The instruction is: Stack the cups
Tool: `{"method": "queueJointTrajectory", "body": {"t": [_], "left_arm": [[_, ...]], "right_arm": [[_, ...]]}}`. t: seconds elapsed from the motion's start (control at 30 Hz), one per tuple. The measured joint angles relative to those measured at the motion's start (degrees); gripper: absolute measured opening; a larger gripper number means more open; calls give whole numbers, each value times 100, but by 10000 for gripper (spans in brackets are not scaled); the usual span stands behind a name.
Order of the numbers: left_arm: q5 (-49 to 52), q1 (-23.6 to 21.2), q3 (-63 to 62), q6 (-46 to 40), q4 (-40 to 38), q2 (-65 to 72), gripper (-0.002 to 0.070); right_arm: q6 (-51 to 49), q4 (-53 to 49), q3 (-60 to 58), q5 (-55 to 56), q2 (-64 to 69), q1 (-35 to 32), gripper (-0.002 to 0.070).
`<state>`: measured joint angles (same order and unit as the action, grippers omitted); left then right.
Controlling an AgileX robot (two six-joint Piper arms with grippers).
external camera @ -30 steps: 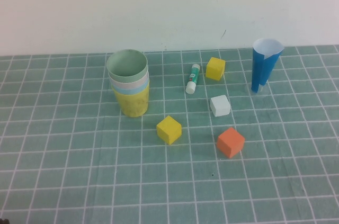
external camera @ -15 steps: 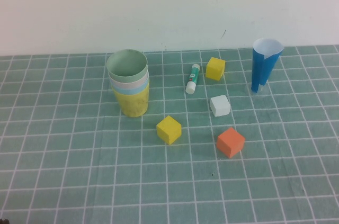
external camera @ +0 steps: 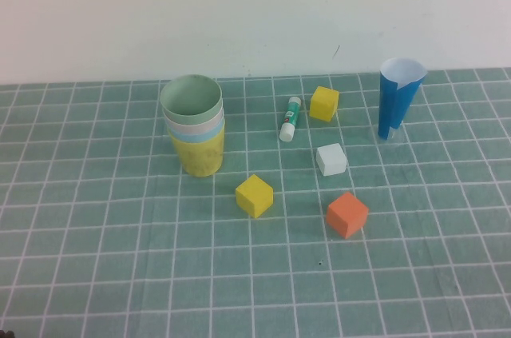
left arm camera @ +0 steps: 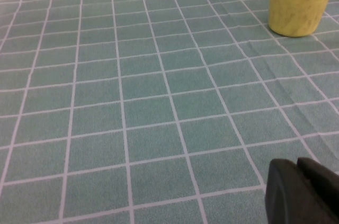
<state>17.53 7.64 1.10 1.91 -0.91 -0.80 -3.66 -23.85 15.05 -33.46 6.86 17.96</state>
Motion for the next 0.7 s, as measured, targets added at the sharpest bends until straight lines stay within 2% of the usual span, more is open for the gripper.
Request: {"method": "queueJointTrajectory", "body": {"t": [0.13, 0.27, 0.7], "left_arm": [[0, 0, 0, 7, 0, 0, -1], [0, 0, 0, 7, 0, 0, -1], [12, 0, 0, 7, 0, 0, -1]], "right_arm": [[-38, -106, -1001, 776, -498, -799, -1], [-98, -110, -1605, 1274, -728, -1266, -1], [-109, -209, -1622, 1089, -764, -1372, -1]]}}
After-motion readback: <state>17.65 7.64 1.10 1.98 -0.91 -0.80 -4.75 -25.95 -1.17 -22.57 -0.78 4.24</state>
